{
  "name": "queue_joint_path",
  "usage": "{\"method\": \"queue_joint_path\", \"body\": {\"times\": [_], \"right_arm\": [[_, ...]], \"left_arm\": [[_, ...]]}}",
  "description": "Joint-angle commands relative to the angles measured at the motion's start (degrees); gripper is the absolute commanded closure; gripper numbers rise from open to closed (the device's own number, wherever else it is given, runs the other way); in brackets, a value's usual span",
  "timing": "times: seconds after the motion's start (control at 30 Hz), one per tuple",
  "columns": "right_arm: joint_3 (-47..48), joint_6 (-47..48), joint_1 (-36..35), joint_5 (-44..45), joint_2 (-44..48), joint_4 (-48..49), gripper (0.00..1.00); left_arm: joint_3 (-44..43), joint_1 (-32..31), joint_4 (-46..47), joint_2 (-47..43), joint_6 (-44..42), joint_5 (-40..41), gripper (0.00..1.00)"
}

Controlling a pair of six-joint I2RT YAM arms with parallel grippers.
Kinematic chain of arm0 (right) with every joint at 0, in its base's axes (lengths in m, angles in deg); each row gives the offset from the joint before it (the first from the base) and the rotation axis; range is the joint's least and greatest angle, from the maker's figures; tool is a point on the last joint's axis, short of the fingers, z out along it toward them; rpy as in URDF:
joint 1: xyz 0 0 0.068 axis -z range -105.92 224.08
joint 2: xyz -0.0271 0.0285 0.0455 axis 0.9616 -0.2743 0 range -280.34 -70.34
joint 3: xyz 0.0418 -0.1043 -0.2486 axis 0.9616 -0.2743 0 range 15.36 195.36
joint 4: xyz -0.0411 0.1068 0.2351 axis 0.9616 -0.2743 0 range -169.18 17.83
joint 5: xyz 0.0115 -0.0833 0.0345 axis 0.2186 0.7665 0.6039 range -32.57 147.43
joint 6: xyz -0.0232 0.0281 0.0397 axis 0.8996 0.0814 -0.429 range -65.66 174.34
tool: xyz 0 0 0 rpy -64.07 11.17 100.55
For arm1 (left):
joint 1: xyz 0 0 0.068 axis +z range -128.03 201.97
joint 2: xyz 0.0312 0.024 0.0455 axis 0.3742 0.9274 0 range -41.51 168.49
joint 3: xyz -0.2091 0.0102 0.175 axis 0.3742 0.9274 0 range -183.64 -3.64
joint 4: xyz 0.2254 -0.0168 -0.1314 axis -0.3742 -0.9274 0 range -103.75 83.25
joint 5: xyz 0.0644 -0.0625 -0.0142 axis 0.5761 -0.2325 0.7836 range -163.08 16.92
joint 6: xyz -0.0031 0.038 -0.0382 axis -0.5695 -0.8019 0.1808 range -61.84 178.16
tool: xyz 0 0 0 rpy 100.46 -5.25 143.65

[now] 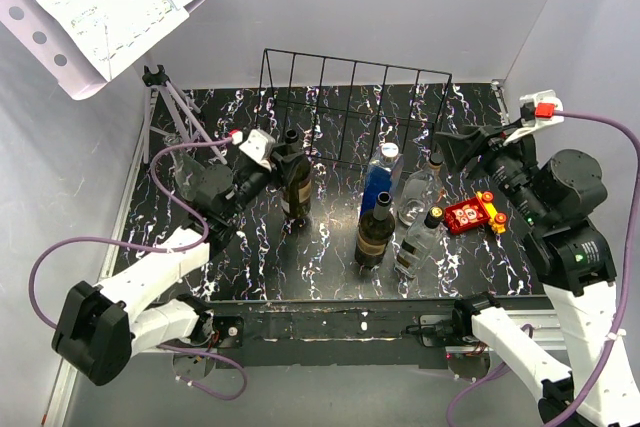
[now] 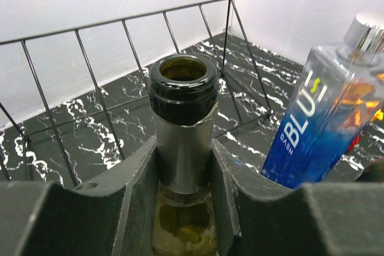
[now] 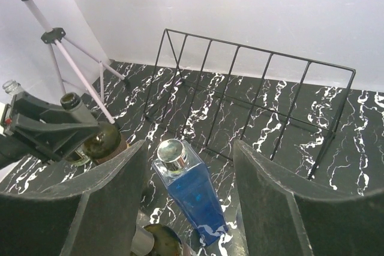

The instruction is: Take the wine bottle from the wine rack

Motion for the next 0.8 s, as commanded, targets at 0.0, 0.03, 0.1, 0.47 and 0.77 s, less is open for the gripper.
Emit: {"method": "queue_joint_path", "body": {"times": [0.0,0.03,0.1,0.47,0.77], "right_arm": [[-0.6,1.7,0.0,1.3,2.4,0.5,0.34],[-0.6,1.7,-0.1,1.3,2.4,0.2,0.34],[-0.6,1.6,-0.1,1.1,2.5,-0.7,0.34],[-0.2,2.2,0.0,1.6,2.6,-2.6,0.34],[-0.6,2.8,0.0,1.1,2.7,-2.0,0.34]], "left_arm": [[2.0,-0.3,6.4,-2.4,-3.0,2.5,1.0],[2.0,-0.3,5.8,-2.3,-2.9,1.9,1.0],[3.5,-0.7,6.9,-2.8,-2.7,2.2,1.0],[9.2,-3.2,14.4,-0.2,-2.0,4.7,1.0],[9.2,-3.9,10.7,-5.0,-2.9,8.2,0.49]]}}
